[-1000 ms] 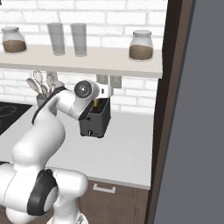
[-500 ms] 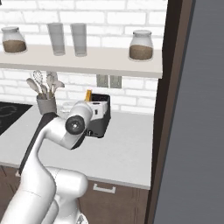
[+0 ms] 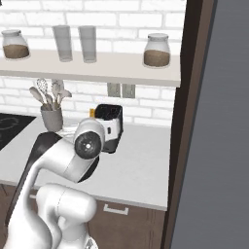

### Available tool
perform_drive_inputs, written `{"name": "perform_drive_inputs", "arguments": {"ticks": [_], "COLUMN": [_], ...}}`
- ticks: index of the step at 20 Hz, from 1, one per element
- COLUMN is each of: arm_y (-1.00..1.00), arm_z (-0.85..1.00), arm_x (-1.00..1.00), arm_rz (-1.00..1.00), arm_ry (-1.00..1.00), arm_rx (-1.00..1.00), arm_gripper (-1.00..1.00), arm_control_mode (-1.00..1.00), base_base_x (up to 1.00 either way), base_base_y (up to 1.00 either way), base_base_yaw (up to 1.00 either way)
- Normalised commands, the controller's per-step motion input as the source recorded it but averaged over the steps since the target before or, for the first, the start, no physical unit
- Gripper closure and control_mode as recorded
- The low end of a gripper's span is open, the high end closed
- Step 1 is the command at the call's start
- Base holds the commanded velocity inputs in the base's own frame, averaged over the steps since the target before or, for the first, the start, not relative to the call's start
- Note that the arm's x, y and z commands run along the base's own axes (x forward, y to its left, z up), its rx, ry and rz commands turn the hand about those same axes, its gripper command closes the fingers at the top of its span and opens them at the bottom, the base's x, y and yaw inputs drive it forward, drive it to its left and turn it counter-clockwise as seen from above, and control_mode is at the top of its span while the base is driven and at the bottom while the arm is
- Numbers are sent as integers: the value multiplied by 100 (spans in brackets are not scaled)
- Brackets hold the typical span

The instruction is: Start the toaster. Once the lever pops up, take the bread to the plate on the dining counter.

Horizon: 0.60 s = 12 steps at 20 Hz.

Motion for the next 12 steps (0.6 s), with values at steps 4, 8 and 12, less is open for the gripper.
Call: {"name": "perform_drive_inputs", "arguments": {"ticks": [4,8,12], "arm_y": [2,38,46], "arm_z": [-1,-41,-45], "arm_x": [-92,-39,-6], "arm_rz": [2,0,0], "arm_ry": [3,-3,-3], "arm_rx": [-12,-20,-18], "arm_gripper": [100,100,100], "arm_control_mode": [-100,-100,-100], "base_base_x": [0,0,0], "base_base_y": [0,0,0], "base_base_yaw": [0,0,0]}}
